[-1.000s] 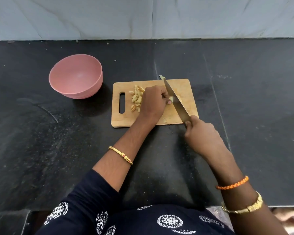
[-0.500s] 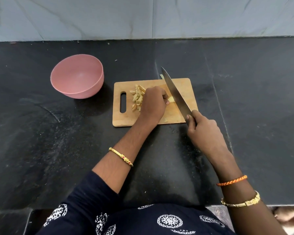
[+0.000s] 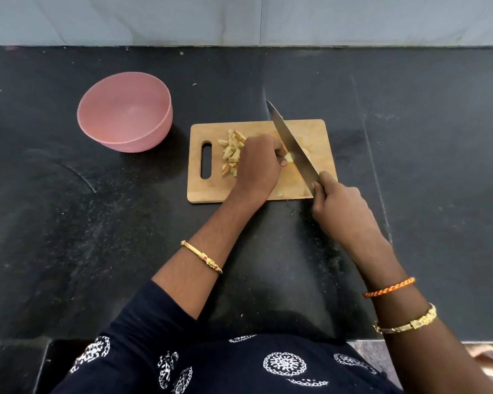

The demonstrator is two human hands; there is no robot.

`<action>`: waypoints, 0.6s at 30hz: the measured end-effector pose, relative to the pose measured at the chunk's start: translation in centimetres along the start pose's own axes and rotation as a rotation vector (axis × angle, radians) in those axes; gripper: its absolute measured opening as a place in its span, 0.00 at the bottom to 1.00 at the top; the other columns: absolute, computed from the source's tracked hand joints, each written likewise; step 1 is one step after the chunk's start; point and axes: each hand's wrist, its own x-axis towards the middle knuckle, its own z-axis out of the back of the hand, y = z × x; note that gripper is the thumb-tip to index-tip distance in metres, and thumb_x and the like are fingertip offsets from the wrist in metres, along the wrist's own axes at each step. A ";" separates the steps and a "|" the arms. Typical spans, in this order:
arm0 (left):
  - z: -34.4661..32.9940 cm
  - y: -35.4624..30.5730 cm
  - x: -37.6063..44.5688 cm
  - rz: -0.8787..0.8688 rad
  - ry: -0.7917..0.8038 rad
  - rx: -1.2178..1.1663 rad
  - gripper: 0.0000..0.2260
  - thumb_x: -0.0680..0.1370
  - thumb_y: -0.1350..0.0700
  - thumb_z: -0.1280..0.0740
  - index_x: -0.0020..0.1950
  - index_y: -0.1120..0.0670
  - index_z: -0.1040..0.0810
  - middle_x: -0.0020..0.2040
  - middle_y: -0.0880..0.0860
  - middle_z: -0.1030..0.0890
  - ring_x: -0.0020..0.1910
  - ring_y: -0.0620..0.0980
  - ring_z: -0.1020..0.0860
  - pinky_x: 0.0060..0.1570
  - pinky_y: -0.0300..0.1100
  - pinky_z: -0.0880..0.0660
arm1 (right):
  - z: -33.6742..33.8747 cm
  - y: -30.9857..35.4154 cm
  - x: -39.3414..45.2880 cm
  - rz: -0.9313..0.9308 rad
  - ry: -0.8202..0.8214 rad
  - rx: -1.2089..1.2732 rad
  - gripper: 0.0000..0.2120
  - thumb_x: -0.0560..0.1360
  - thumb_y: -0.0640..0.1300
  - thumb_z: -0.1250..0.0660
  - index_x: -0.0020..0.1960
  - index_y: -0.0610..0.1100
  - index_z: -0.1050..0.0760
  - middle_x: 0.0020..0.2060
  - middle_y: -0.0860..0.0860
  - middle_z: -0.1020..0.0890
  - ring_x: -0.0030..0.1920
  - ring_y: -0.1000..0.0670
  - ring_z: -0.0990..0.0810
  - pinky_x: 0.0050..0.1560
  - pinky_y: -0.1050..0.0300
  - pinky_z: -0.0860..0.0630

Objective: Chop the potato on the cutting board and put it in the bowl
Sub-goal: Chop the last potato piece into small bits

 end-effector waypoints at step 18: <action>0.0 0.2 -0.3 0.002 -0.051 -0.063 0.11 0.72 0.65 0.29 0.49 0.57 0.27 0.39 0.53 0.18 0.39 0.46 0.20 0.42 0.37 0.23 | 1.9 -0.4 -2.8 -0.048 -0.023 0.084 0.11 0.81 0.50 0.47 0.42 0.47 0.35 0.33 0.43 0.24 0.34 0.41 0.25 0.36 0.50 0.27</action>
